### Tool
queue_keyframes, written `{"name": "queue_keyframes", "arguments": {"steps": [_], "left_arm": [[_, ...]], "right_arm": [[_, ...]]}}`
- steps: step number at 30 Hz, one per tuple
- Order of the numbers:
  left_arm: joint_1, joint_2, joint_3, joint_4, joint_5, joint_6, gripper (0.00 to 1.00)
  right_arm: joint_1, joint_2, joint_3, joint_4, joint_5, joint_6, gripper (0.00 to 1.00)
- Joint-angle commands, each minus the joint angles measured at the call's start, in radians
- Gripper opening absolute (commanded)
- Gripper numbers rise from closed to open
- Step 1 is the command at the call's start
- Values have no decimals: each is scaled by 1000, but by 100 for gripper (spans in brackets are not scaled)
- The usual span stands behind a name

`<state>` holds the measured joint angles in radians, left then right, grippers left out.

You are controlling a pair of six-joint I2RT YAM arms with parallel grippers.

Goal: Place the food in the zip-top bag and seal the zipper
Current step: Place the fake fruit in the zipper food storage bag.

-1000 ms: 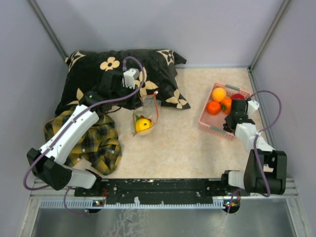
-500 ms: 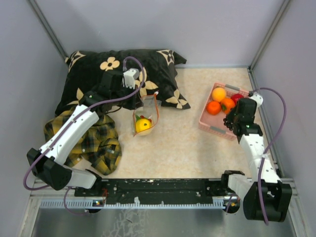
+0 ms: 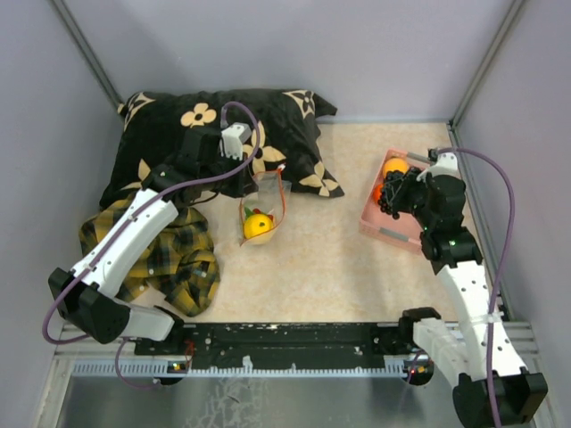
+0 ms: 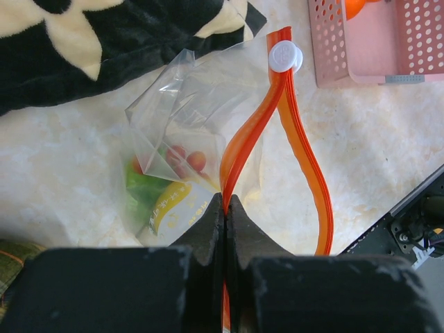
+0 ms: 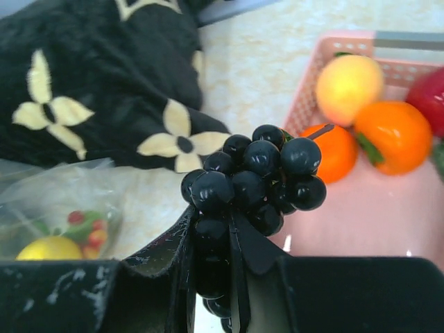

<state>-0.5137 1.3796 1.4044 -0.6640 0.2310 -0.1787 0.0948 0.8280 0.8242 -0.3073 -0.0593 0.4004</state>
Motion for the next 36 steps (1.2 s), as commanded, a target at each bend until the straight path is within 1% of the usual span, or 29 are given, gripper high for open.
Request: {"name": "queue_keyframes", "arguments": {"steps": [1, 10, 12, 15, 23, 29, 36], "left_arm": [[7, -20, -7, 31, 23, -2, 0], [7, -23, -7, 33, 16, -3, 0], [7, -21, -7, 32, 15, -4, 0], [8, -19, -7, 32, 17, -5, 0], [8, -16, -7, 33, 19, -5, 0], [9, -17, -7, 33, 17, -5, 0], [8, -16, -7, 33, 25, -5, 0]], "right_arm": [[64, -29, 71, 86, -108, -15, 0], [234, 10, 121, 165, -267, -41, 0], [252, 25, 128, 187, -339, -41, 0], [282, 51, 139, 222, -440, -27, 0], [427, 153, 186, 302, -587, 15, 0], [528, 237, 212, 378, -648, 58, 0], [581, 338, 221, 497, -691, 160, 0]]}}
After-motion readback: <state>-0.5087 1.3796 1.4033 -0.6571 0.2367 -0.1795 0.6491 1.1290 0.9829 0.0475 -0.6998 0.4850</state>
